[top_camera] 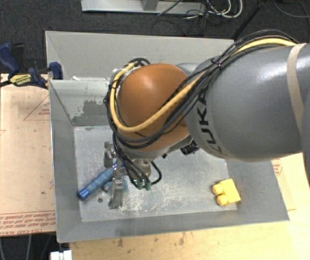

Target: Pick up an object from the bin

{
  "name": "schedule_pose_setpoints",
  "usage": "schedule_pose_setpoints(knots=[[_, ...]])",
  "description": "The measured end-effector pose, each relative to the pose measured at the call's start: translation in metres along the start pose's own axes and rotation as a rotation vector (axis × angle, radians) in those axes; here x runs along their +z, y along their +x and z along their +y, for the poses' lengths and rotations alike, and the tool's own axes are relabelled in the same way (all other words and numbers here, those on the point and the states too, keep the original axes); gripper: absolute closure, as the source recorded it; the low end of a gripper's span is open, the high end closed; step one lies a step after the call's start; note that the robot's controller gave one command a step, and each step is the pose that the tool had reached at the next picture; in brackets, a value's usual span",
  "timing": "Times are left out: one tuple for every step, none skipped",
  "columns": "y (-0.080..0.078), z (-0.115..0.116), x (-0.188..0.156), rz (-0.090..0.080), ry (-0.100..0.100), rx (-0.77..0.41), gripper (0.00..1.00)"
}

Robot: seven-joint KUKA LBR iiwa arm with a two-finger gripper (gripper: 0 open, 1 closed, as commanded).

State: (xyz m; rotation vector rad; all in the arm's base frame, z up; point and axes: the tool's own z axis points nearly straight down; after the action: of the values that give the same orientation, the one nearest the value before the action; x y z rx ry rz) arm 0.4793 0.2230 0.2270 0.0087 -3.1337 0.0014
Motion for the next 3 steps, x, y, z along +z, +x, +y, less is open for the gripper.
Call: schedule_pose_setpoints(knots=[[-0.0479, -0.0336, 0.126, -0.003, 0.001, -0.01, 0.0], [-0.0478, -0.0319, 0.1218, -0.006, -0.002, -0.011, 1.0], [-0.0478, -0.0319, 0.1219, -0.006, -0.002, -0.011, 0.0]])
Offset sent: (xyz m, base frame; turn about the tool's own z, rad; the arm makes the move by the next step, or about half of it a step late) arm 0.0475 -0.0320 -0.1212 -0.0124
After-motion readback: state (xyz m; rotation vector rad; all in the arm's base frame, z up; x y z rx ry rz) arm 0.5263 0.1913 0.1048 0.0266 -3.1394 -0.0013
